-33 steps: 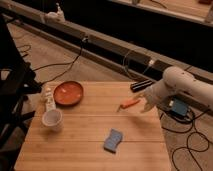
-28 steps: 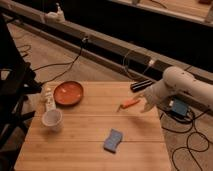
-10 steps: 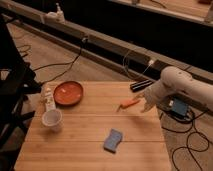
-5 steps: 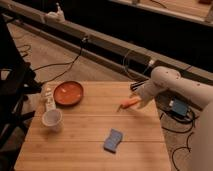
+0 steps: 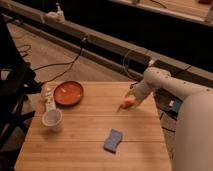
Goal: Drag the pepper across the table
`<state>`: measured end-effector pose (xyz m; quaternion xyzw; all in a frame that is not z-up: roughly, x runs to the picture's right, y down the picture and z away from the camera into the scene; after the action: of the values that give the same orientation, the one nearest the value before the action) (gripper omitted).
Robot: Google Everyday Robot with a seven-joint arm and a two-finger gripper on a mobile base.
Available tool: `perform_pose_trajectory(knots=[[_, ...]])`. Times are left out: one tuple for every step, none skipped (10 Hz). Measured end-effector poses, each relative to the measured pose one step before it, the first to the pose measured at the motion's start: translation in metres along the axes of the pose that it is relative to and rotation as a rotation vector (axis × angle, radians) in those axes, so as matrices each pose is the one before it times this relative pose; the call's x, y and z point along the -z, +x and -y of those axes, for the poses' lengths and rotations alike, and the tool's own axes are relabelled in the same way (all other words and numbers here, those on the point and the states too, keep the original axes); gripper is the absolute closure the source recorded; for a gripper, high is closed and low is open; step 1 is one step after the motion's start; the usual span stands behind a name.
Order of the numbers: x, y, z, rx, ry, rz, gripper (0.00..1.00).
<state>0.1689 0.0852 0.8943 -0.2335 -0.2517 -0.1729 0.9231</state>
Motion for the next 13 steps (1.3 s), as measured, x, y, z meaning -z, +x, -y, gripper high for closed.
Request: perform_pose_trajectory(knots=[[-0.00738,0.0008,0.00065,-0.01126,-0.01111,0.01654,0.47],[-0.0063,0.00037,0.00184,-0.00517,-0.0077,0.0132,0.47],[-0.00625,0.0002,0.0033,-0.00214,-0.00588,0.01151,0.47],[-0.00492,0.00185,0.00252,-0.00409,-0.00469,0.00904,0.47],[-0.00205,0.00153,0.0017,-0.00252,-0.00077,0.00468,0.48],[-0.00196,0.00036,0.00224,0.00033,0.00056,0.00752,0.55],[-0.00119,0.00024,0.00101,-0.00015,0.00069,0.00693,0.66],[0.00027,-0.00014,0.00106,0.00104,0.00268,0.00274,0.75],[0.00044,-0.00082,-0.00006,0.00145,0.00186,0.00259,0.84],[0.0022,-0.00139,-0.00008,0.00246,0.0032,0.00217,0.94],[0.0005,-0.00189,-0.00053,0.0023,0.00217,0.0036,0.99],[0.00006,-0.00454,-0.00037,0.00563,0.00144,0.00783,1.0],[-0.00087,-0.00638,-0.0016,0.00929,-0.00156,0.011,1.0]])
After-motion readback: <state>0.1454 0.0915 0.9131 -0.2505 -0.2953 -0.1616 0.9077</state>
